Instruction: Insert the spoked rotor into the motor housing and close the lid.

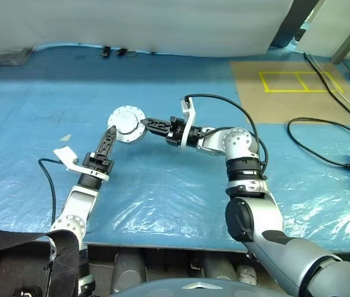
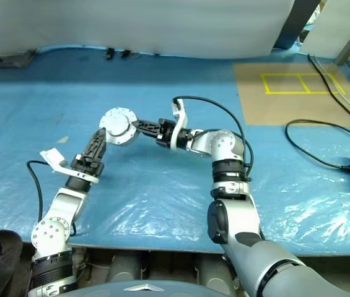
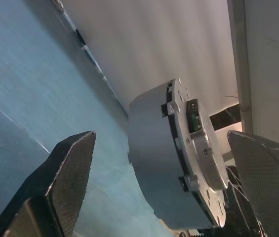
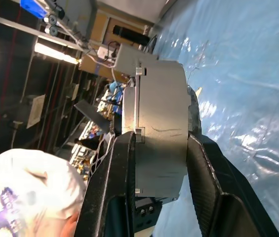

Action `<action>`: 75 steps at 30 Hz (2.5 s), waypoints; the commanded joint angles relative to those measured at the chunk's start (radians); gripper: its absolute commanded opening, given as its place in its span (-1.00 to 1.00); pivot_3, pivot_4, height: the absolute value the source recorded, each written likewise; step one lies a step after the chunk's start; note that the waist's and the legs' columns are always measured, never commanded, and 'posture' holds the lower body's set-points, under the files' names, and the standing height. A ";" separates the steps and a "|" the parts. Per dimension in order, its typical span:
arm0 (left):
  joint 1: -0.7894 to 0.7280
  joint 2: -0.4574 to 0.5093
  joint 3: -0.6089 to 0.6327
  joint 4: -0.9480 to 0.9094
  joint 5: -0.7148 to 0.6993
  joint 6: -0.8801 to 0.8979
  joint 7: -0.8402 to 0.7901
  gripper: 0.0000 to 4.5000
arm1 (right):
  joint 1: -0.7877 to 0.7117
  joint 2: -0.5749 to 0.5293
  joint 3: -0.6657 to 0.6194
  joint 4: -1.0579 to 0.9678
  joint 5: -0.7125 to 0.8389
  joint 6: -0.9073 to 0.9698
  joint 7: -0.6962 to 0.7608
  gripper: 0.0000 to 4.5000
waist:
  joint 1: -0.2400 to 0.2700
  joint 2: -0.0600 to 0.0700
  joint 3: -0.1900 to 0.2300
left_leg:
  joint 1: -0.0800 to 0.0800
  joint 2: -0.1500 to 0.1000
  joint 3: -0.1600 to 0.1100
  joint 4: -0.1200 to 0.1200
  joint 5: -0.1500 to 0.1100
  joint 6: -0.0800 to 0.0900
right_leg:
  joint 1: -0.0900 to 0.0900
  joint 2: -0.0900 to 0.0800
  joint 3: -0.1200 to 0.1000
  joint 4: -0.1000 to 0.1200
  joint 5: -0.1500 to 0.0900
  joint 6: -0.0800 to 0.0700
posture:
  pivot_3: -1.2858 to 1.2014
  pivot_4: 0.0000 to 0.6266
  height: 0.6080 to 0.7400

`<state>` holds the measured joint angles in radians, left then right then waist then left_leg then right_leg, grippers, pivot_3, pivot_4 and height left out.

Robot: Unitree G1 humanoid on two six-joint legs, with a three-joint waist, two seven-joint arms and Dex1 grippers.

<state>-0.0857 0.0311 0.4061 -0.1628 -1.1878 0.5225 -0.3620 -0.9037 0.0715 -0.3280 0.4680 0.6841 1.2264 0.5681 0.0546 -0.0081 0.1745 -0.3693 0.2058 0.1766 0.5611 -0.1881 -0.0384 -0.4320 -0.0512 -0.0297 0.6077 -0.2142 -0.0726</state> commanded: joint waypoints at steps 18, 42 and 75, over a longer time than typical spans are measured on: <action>-0.013 -0.019 -0.055 -0.035 -0.147 0.072 0.063 0.17 | -0.058 0.036 -0.025 -0.028 0.097 -0.048 -0.019 -0.49 | 0.015 0.000 0.000 | 0.000 0.000 0.000 0.001 0.000 0.000 | 0.000 0.001 0.000 0.001 0.001 0.001 | 0.03 -0.52 1.00; -0.062 -0.136 0.066 -0.023 -0.295 -0.105 0.161 0.15 | -0.117 0.040 0.112 -0.027 -0.026 -0.408 -0.033 0.70 | 0.012 -0.002 0.001 | 0.000 0.000 0.000 0.002 0.000 0.000 | 0.000 0.003 0.001 0.001 0.003 0.005 | 0.03 -0.52 1.00; -0.304 -0.023 0.286 0.419 0.173 -0.630 0.312 0.99 | -0.213 -0.018 0.213 0.106 -0.224 -0.685 0.014 0.72 | -0.004 -0.013 0.006 | 0.000 0.001 -0.002 0.015 0.000 0.000 | 0.001 0.004 0.002 0.011 0.005 0.000 | 0.03 -0.52 1.00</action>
<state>-0.3902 -0.0051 0.6678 0.2949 -1.0318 -0.0745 -0.0599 -1.1069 0.0518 -0.1140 0.6095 0.4497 0.5513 0.5685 0.0510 -0.0211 0.1802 -0.3681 0.2071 0.1751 0.5762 -0.1883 -0.0385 -0.4302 -0.0470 -0.0275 0.6189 -0.2094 -0.0730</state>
